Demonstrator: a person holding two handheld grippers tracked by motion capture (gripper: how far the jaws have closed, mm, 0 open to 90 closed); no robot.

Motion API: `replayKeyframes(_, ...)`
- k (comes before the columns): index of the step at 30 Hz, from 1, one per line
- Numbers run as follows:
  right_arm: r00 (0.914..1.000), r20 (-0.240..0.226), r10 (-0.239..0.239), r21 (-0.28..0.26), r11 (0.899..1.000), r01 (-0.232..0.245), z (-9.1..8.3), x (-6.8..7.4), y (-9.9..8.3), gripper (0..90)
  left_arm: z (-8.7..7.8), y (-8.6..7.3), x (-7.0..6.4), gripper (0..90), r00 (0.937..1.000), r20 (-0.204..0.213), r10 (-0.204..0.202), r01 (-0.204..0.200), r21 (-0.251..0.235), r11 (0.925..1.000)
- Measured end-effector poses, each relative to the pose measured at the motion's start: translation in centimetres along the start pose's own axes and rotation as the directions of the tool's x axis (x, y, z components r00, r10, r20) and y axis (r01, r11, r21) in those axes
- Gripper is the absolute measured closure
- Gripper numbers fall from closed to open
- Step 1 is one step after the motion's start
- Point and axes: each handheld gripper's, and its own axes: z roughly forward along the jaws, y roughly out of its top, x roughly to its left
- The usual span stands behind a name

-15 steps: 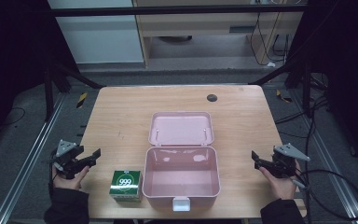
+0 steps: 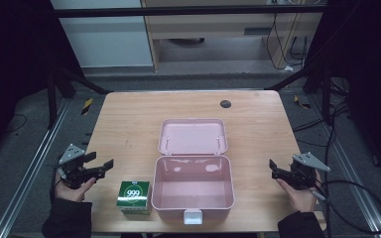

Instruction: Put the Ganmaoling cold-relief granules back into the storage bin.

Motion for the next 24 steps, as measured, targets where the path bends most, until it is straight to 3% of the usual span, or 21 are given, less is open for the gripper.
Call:
replayKeyframes(5, 0.9997, 0.022, 0.006, -0.004, 1.0, -0.006, 0.0, 0.0, 0.0, 16.0, -0.2, 0.7, -0.8, 20.5, 0.9986, 0.052, 0.012, -0.012, 0.001, 0.9999)
replayKeyframes(13, 0.9999, 0.012, 0.003, -0.003, 1.0, -0.003, 0.1, 0.2, 0.1, 21.7, -0.2, 1.4, -1.7, 19.8, 0.9932, 0.108, 0.043, -0.046, 0.022, 0.9987)
replayKeyframes(18, 0.9999, 0.007, -0.014, 0.003, 1.0, 0.014, 0.0, 0.2, 0.1, 24.9, -0.2, 1.7, -2.4, 19.2, 0.9851, 0.157, 0.071, -0.08, 0.054, 0.9953)
replayKeyframes(23, 0.9997, 0.001, -0.026, 0.01, 1.0, 0.026, 0.1, 0.2, 0.1, 21.4, -0.3, 2.2, -3.0, 17.8, 0.9697, 0.231, 0.081, -0.101, 0.079, 0.9917)
replayKeyframes(24, 0.9997, 0.001, -0.026, 0.01, 1.0, 0.026, 0.1, 0.2, 0.1, 21.4, -0.3, 2.2, -3.0, 17.5, 0.9697, 0.231, 0.081, -0.101, 0.079, 0.9917)
